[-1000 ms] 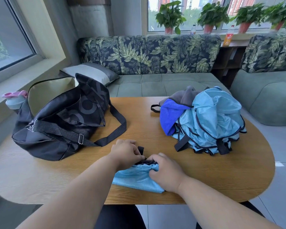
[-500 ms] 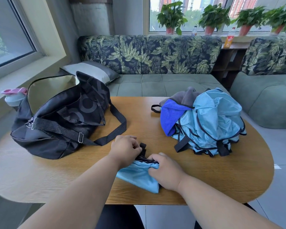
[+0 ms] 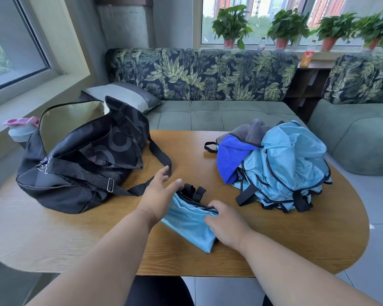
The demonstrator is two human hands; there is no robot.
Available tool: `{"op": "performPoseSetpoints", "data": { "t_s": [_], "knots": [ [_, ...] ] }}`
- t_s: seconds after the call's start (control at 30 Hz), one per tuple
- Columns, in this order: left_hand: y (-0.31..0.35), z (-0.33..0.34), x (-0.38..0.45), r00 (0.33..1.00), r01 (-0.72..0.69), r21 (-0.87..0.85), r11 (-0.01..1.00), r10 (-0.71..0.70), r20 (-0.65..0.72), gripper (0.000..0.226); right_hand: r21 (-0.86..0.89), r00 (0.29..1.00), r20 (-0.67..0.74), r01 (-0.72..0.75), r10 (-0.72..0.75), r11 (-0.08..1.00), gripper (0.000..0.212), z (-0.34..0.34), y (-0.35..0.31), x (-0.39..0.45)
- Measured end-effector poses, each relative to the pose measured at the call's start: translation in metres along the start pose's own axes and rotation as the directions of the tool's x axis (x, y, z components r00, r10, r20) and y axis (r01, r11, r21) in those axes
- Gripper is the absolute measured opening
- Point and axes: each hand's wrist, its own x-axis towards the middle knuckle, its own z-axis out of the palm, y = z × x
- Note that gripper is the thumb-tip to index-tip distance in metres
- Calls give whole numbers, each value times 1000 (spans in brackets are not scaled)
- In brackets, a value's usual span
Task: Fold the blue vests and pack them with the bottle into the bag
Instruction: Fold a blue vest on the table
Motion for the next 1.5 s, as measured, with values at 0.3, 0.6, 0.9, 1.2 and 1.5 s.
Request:
{"op": "performPoseSetpoints", "data": {
  "t_s": [0.3,0.6,0.9,1.2,1.5],
  "knots": [
    [-22,-11,-27,993,105,316,943,-114,10,29,-89,995,-99,-31,22,996,30,5,-5,3],
    [-44,-23,-64,979,195,379,905,-160,-124,65,-184,995,-50,74,-84,980,30,12,-9,-7],
    [-45,-37,-81,972,211,364,907,-157,-174,42,-406,996,72,73,-48,911,77,16,-31,-7],
    [-36,-45,-79,958,253,205,945,-216,-187,38,-36,956,289,-37,46,999,53,17,-53,-5],
    [4,-118,-75,815,21,409,912,221,-535,29,241,967,249,-118,56,963,28,8,-41,-11]
  ]
}}
